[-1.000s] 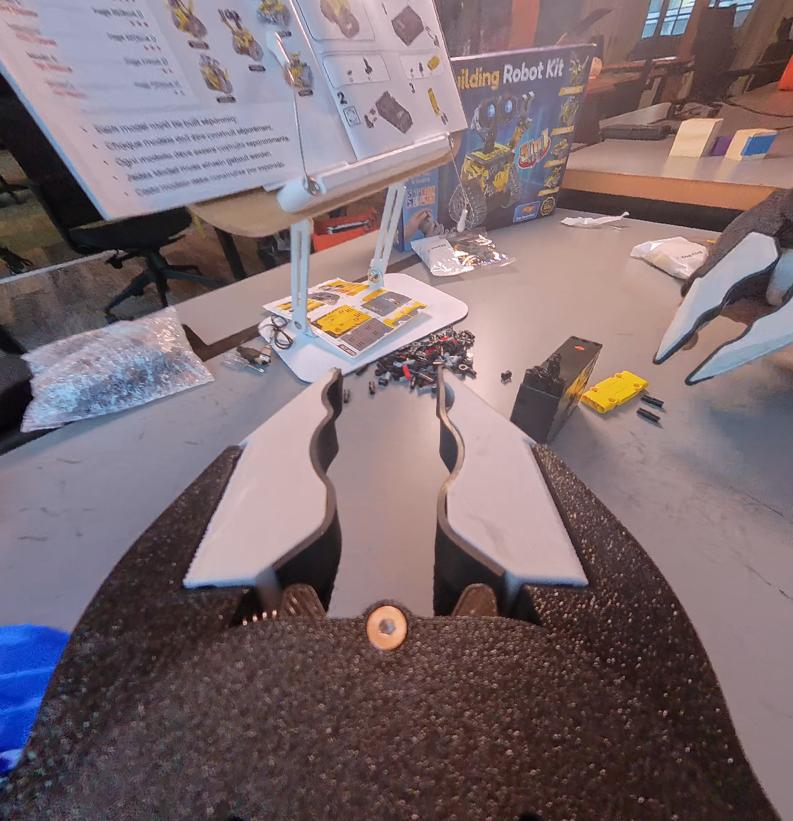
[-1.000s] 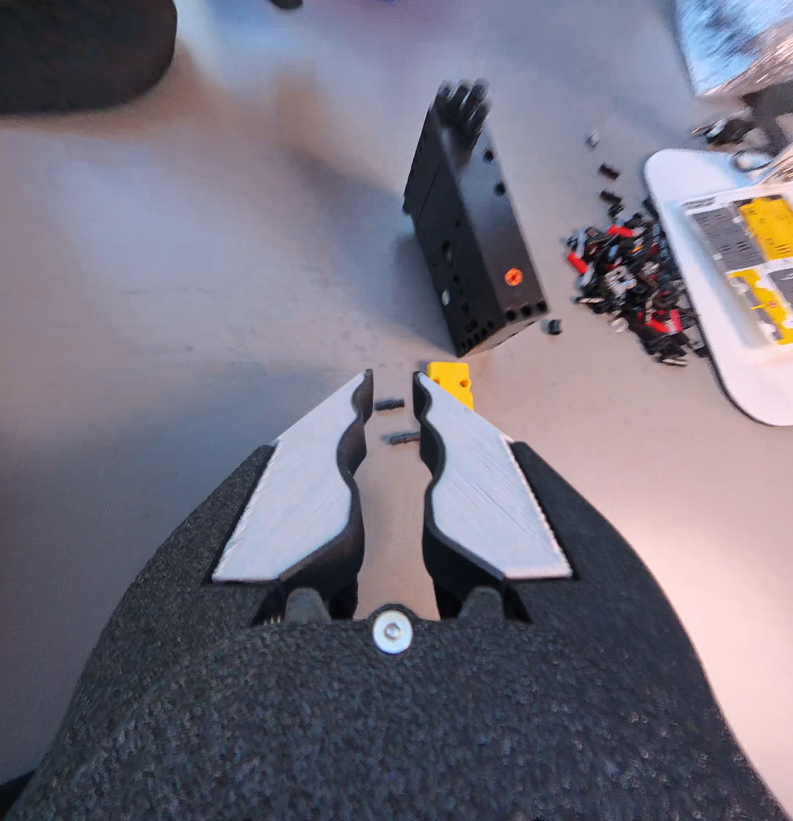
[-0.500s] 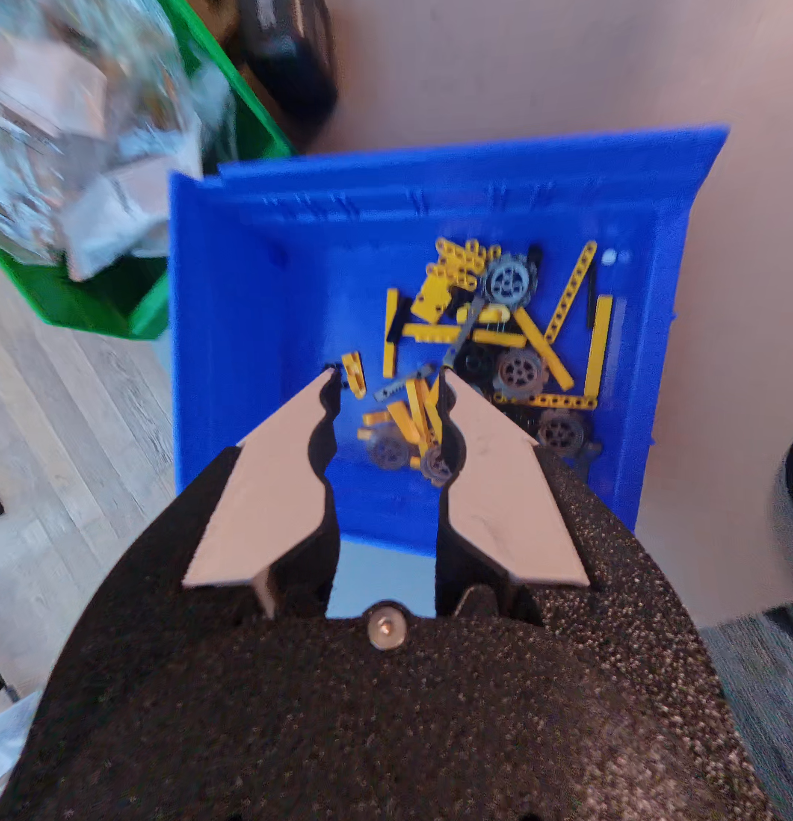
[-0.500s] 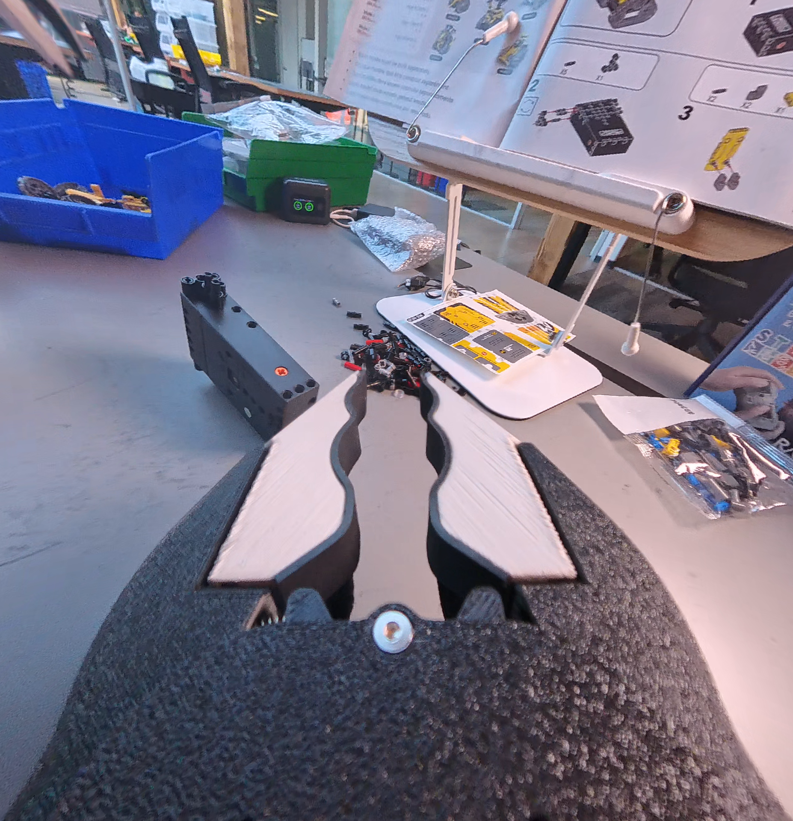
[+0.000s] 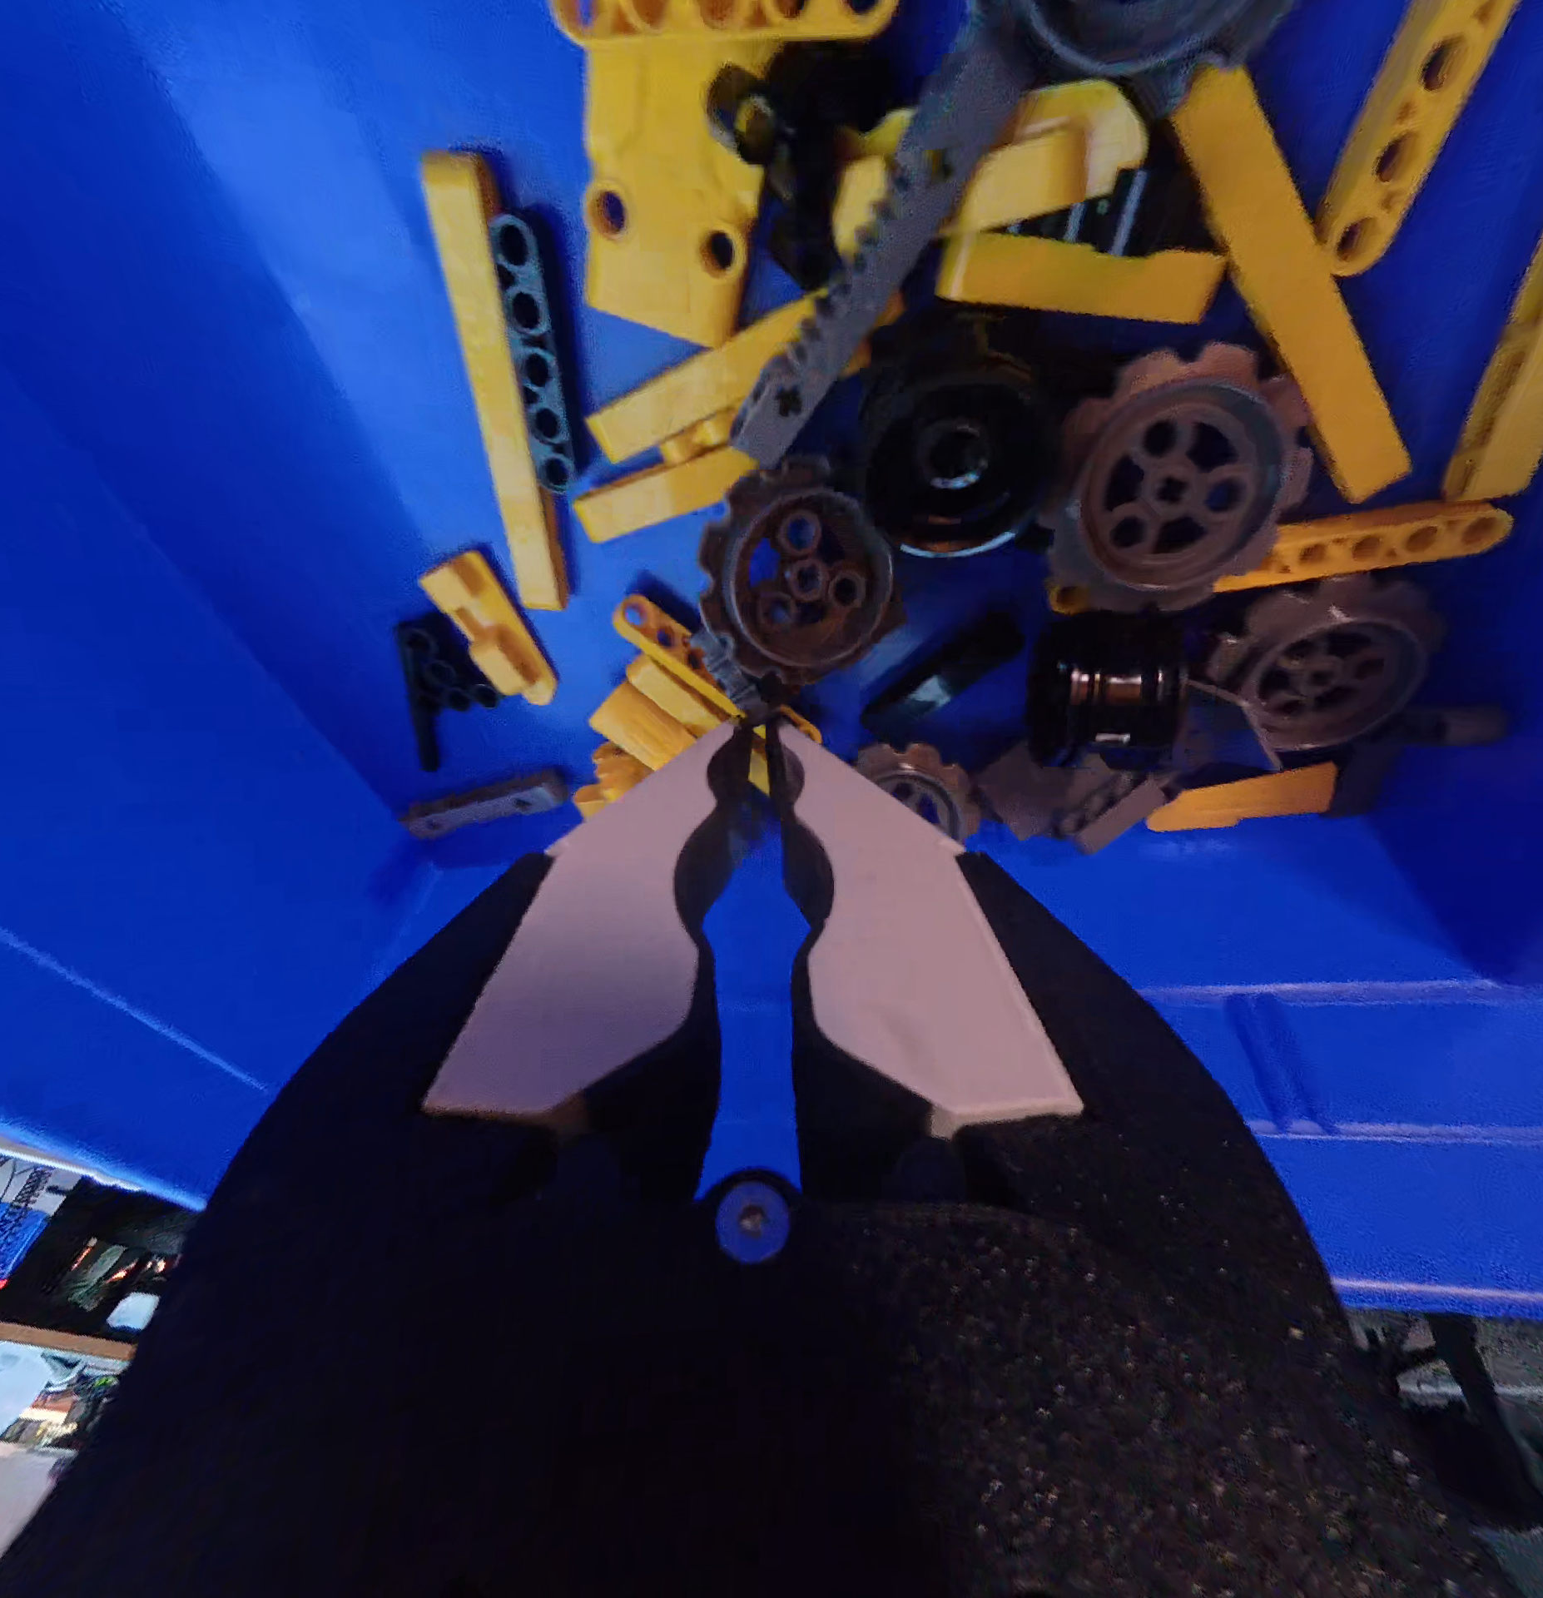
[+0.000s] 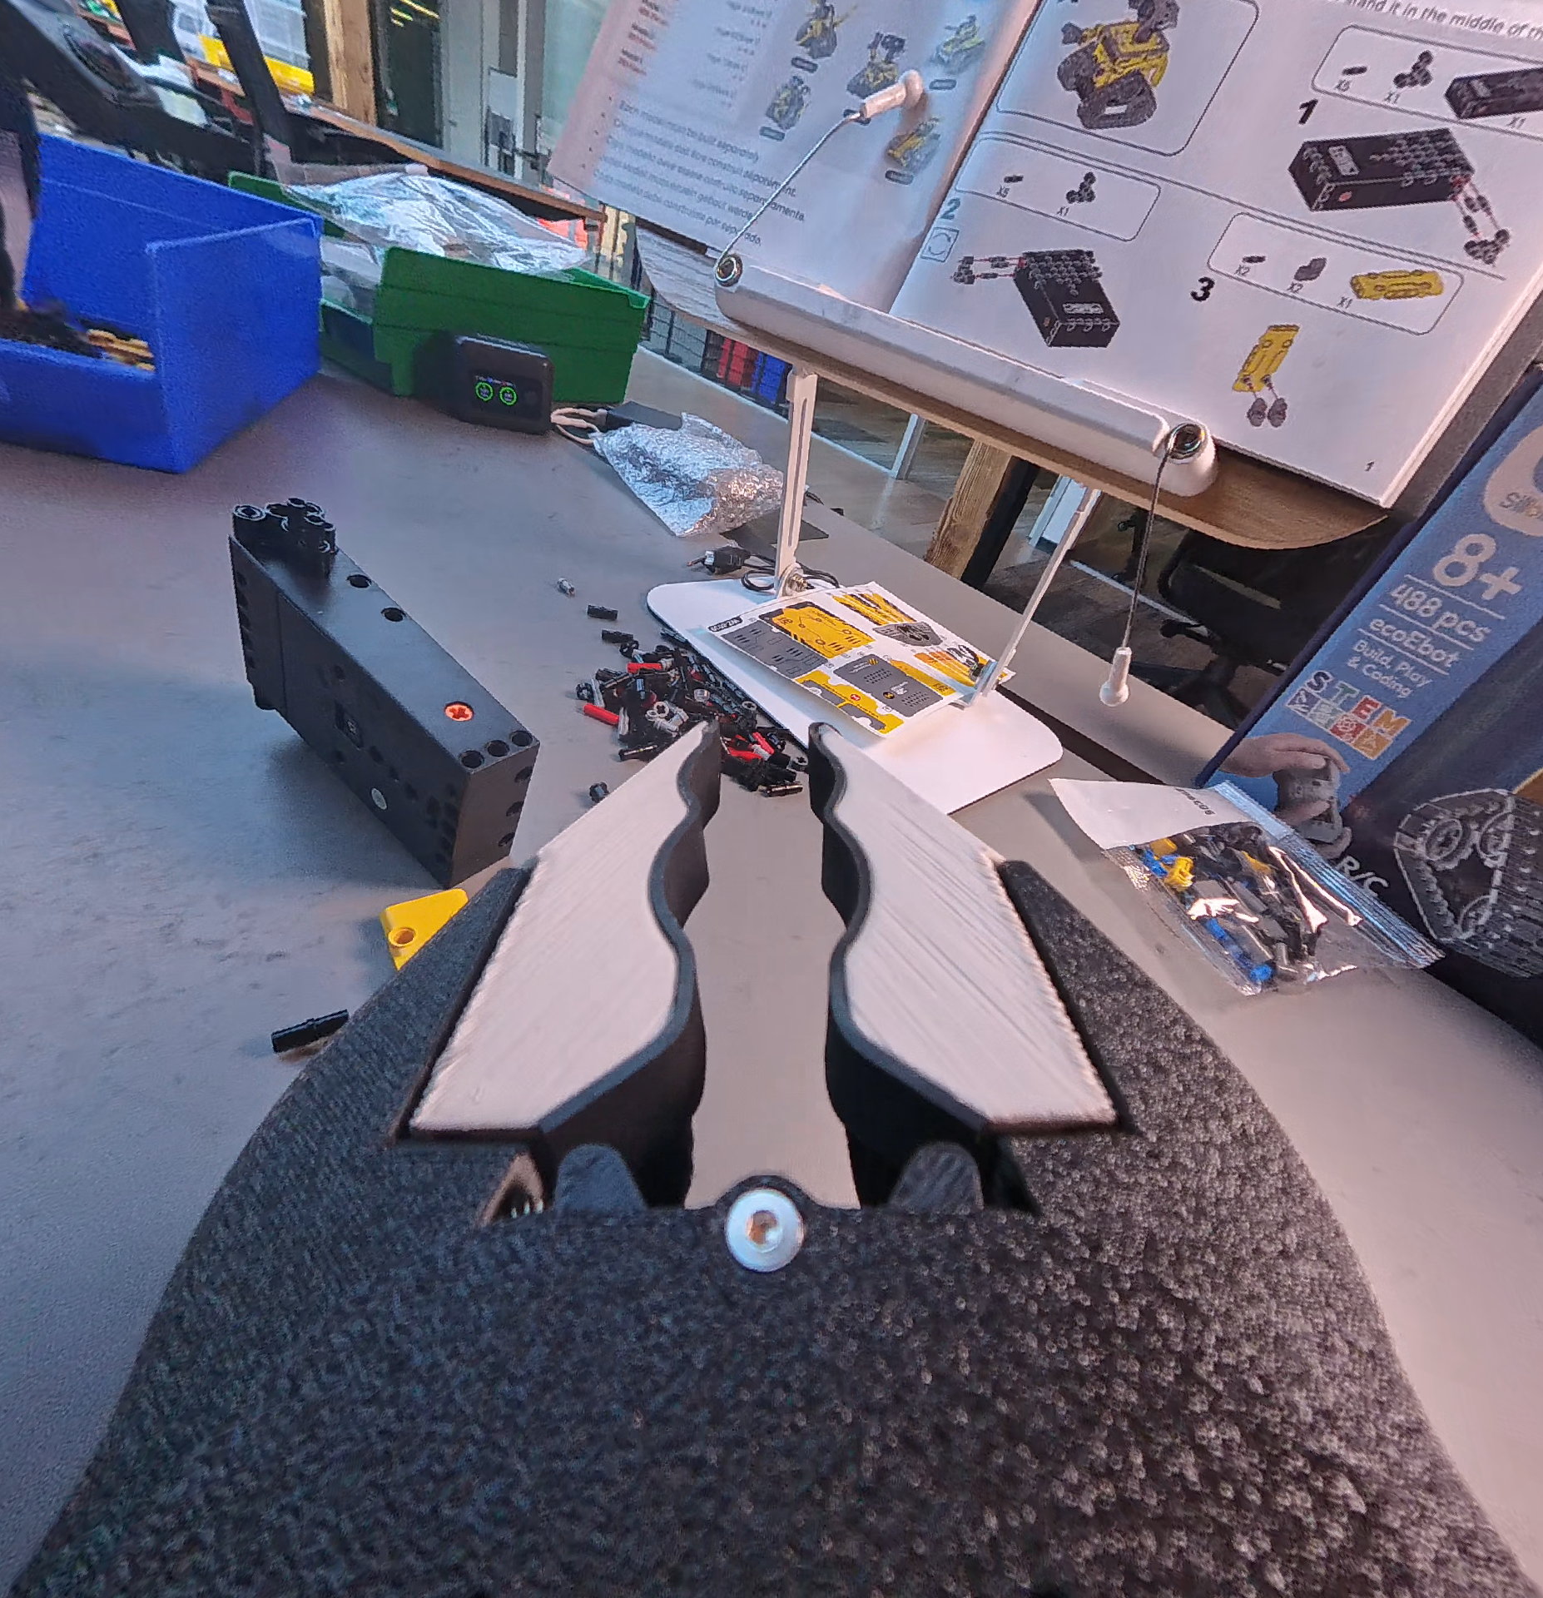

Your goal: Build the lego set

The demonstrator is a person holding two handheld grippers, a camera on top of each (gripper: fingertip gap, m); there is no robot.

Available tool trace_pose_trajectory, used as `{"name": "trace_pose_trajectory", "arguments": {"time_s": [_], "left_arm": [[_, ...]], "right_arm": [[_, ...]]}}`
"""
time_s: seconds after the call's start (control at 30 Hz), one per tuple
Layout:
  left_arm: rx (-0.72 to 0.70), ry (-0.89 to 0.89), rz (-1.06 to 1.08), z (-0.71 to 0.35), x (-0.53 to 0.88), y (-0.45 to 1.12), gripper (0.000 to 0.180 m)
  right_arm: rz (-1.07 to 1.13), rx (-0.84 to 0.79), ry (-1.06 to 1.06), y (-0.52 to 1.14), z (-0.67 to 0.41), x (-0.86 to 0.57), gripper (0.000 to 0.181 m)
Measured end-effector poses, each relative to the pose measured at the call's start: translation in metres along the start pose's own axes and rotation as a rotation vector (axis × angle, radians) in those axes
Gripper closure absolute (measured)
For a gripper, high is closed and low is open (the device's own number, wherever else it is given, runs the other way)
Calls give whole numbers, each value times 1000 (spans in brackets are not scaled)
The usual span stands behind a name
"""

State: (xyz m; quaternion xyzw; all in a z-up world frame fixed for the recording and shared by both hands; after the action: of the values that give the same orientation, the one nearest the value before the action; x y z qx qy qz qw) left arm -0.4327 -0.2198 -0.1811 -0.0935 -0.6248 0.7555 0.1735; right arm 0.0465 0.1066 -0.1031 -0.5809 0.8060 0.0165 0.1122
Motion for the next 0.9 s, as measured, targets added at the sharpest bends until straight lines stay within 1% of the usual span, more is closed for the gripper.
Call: {"name": "trace_pose_trajectory", "arguments": {"time_s": [0.17,0.27,0.4,0.5,0.67,0.73,0.8,0.83,0.9], "left_arm": [[-92,-65,-163,-1,45,-12,178],[-152,-119,-217,3,60,-27,170],[-180,-128,-243,6,64,-37,166],[-173,-105,-251,5,62,-35,162],[-184,-48,-141,-6,38,-25,148],[-189,-10,-34,-10,17,-23,141],[-180,22,94,-12,-9,-21,129],[-168,37,150,-12,-21,-20,126],[-179,75,206,-17,-37,-20,132]], "right_arm": [[2,-2,0,0,0,0,163],[6,-3,2,1,0,-1,163],[9,-1,0,1,0,-1,163],[8,-1,-4,1,0,-1,163],[11,-3,-9,1,0,-1,163],[9,-3,-10,1,0,0,163],[8,0,-12,1,0,0,163],[7,0,-13,1,0,0,163],[6,2,-17,2,0,1,163]]}}
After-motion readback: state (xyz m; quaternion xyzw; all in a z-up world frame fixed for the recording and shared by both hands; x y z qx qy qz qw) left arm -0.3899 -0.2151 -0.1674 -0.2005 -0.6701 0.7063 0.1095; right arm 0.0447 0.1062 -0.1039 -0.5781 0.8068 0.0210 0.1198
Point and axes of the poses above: each gripper's, where its closed fingertips meet, y out along the fingers, z out of its underside, x = y × z across the jaws, the point moved 1 cm from there along -y, back along the fingers, and after that the axes turned 4 degrees about y, right-handed, at the moved point
